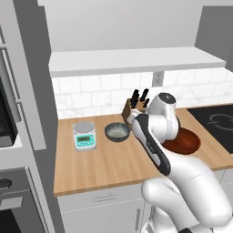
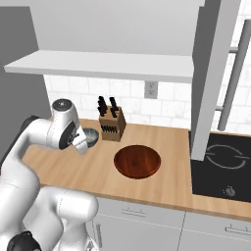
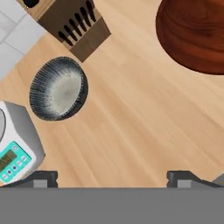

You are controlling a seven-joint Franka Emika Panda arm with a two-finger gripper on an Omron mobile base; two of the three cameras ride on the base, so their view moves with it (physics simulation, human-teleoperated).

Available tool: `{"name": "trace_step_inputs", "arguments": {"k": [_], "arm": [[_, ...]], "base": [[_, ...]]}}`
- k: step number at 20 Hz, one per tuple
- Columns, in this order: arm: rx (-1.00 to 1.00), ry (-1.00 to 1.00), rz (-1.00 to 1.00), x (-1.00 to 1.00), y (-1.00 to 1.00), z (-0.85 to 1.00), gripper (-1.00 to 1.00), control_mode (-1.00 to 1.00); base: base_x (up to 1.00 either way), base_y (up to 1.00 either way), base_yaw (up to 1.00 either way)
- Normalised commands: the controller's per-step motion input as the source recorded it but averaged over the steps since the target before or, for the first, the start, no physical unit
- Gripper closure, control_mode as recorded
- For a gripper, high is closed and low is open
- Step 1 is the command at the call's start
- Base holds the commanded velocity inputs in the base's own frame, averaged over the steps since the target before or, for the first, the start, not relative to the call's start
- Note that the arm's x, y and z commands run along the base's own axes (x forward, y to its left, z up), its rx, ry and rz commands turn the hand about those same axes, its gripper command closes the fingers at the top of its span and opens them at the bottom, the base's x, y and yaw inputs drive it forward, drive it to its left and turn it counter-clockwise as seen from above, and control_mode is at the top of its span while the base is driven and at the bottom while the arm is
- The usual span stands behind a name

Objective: Pick up the bowls on the counter and stack them on top of one another in the open cabinet. Place the smaller bowl on top of the larger bowl.

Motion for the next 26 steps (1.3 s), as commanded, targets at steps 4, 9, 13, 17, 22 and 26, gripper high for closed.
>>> {"name": "trace_step_inputs", "arguments": {"k": [4,9,13,17,22,26], "arm": [[0.0,0.01,0.0,0.48,0.0,-0.23,-1.0,-1.0],[0.07,0.12,0.03,0.33,0.0,-0.28,-1.0,-1.0],[0.12,0.15,0.07,0.2,0.0,-0.34,-1.0,-1.0],[0.01,0.13,0.01,0.38,0.02,-0.35,-1.0,-1.0],[0.0,0.08,0.0,0.44,0.22,-0.22,-1.0,-1.0],[0.0,0.06,0.0,0.43,0.17,-0.22,-1.0,-1.0]], "base": [[0.0,0.0,0.0],[0.0,0.0,0.0],[0.0,0.0,0.0],[0.0,0.0,0.0],[0.0,0.0,0.0],[0.0,0.0,0.0]]}}
